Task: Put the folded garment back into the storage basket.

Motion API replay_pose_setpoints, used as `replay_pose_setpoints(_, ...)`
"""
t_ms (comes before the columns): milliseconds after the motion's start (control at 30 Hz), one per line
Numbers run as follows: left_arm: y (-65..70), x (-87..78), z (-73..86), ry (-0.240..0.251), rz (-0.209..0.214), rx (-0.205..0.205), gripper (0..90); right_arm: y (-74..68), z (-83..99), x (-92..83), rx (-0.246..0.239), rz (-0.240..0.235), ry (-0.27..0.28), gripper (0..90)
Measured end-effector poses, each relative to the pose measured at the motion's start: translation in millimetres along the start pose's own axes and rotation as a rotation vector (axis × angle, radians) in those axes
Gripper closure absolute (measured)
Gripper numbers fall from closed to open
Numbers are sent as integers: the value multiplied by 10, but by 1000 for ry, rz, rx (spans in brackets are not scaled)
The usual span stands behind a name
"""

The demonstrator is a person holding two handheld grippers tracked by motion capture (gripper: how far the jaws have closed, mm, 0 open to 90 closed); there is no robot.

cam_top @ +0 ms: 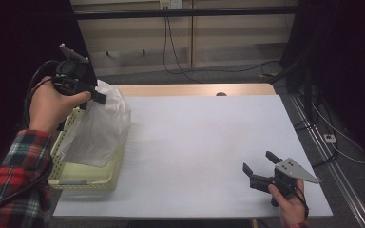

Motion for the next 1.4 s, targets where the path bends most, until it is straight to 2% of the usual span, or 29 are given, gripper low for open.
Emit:
replay_pose_setpoints(133, -49, 17, 34, -7, -5, -10, 811, 8, 3, -5, 5, 3, -1, 54)
replay_pose_setpoints(367, -155, 14, 80, 8, -17, -25, 811, 0, 1, 1, 0, 2, 0, 54)
replay_pose_setpoints(533, -227, 17, 130, 4, -26, -49, 811, -3, 2, 1, 2, 2, -1, 54)
replay_pose_setpoints(1033, -363, 67, 232, 9, -44, -82, 811, -15, -2, 10, 0, -2, -1, 54)
replay_pose_setpoints(1400, -438, 170, 323, -4, -25, -95, 810, -21, -1, 10, 0, -6, -3, 54)
Point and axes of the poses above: each handheld gripper's, and its own axes: x roughly forward along the jaws, z roughly out of its underside, y roughly to its right, the point moved 3 cm from there along x, roughly forward along the jaws, and after that the axes turned 4 degrees about -x, right-handed, at the moved point
